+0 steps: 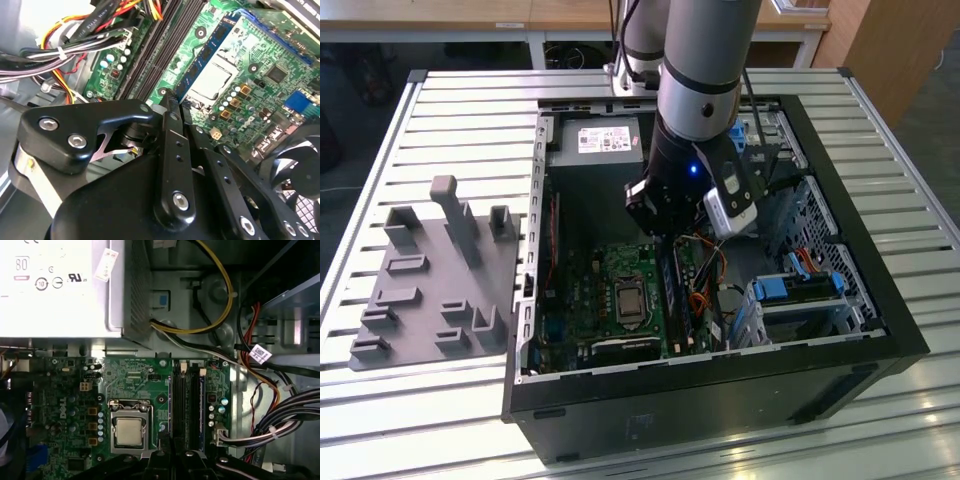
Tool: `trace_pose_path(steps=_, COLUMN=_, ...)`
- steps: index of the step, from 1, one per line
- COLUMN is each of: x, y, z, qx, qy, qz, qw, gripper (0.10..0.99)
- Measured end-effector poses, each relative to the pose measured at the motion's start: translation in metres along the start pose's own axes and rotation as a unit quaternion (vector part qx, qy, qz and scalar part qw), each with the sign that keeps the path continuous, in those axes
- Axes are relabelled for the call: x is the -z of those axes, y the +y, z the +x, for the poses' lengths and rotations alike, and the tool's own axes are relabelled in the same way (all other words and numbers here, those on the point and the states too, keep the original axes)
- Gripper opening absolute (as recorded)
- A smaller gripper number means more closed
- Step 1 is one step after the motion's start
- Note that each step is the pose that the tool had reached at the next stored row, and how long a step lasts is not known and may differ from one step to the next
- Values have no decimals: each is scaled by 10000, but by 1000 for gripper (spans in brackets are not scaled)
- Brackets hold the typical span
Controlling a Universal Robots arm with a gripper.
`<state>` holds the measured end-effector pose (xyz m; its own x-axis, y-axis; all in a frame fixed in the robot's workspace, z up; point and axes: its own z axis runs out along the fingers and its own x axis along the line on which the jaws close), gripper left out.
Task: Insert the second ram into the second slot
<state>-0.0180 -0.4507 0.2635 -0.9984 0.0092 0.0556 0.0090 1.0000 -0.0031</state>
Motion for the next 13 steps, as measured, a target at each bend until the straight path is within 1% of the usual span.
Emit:
trace_pose_path(steps=3, x=-16, y=0, z=-29, qx=-25, qy=0, qz=-3, qw=10000, gripper=137)
trace_pose_path(steps=5, x=-32, y=0, z=-30, qx=-25, qy=0, qz=-20, qw=10000, gripper=137)
trace_pose_path(steps=13, x=-167, y=1, z=-47, qx=-45, qy=1, qz=-41, qw=10000, gripper=137)
